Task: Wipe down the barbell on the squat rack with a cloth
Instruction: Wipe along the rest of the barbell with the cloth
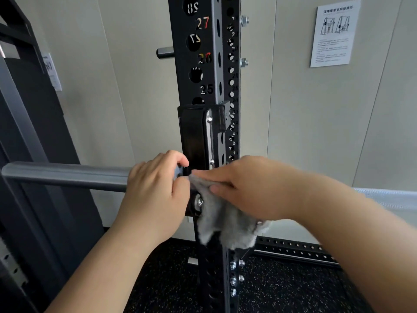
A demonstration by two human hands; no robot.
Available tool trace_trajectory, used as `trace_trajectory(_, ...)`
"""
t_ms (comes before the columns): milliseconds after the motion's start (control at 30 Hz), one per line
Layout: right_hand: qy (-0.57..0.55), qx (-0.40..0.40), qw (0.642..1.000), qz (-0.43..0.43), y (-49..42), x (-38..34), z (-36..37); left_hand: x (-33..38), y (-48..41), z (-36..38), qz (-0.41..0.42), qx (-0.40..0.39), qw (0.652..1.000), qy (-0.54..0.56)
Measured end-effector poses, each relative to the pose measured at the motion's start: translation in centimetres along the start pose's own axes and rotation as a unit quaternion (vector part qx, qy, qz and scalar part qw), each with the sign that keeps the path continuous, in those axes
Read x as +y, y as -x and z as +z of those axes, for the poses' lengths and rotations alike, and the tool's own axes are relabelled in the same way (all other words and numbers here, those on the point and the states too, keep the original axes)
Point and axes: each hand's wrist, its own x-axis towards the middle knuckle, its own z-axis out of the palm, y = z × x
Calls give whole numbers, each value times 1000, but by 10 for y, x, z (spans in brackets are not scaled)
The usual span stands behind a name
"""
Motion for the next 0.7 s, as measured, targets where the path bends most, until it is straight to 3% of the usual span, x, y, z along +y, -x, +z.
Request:
trace_trajectory(167, -36, -6, 997, 64, 40, 11, -16, -6, -4, 4, 16, -6, 1000, -14)
trace_trajectory(367, 157, 51, 986, 8, 17, -7, 16, -5, -2, 6, 11, -1, 1000, -1)
trace_trajectory(533, 90, -10, 992, 89, 49, 16, -4, -6, -3, 6, 6, -2, 1000, 8)
trace_trajectory(633, 162, 15, 980, 113, 48, 4, -1, -4, -4, 5, 2, -6, 1000, 14)
trace_trajectory(700, 219, 58, 971, 82, 41, -2, 12, -3, -5, 4, -2, -10, 1000, 15)
